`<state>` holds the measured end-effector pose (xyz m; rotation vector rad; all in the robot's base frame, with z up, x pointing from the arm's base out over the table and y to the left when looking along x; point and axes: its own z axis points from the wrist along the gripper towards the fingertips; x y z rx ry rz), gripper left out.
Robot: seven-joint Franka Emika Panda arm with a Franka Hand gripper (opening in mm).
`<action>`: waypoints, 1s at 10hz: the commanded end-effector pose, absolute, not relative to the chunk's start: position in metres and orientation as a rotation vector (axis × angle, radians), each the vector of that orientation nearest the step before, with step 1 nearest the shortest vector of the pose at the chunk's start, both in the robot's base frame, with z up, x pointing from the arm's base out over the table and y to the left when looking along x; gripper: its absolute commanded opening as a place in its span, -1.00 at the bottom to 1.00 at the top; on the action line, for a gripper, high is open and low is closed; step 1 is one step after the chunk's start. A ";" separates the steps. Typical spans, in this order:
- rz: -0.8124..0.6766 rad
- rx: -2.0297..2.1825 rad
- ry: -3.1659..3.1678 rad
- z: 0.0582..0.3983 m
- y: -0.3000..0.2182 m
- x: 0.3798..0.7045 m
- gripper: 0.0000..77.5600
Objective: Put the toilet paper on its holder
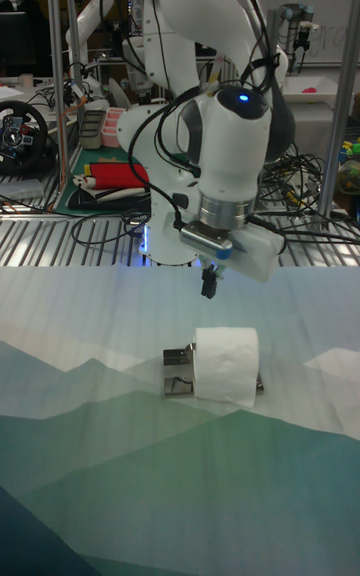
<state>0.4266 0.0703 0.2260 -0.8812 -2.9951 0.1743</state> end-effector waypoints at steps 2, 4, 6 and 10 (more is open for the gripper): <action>0.201 0.183 -3.152 0.214 -0.067 0.462 -0.95; 0.193 0.226 -3.148 0.210 -0.076 0.464 -0.95; 0.192 0.281 -3.138 0.207 -0.082 0.465 -0.95; 0.169 0.341 -3.126 0.206 -0.085 0.465 -0.95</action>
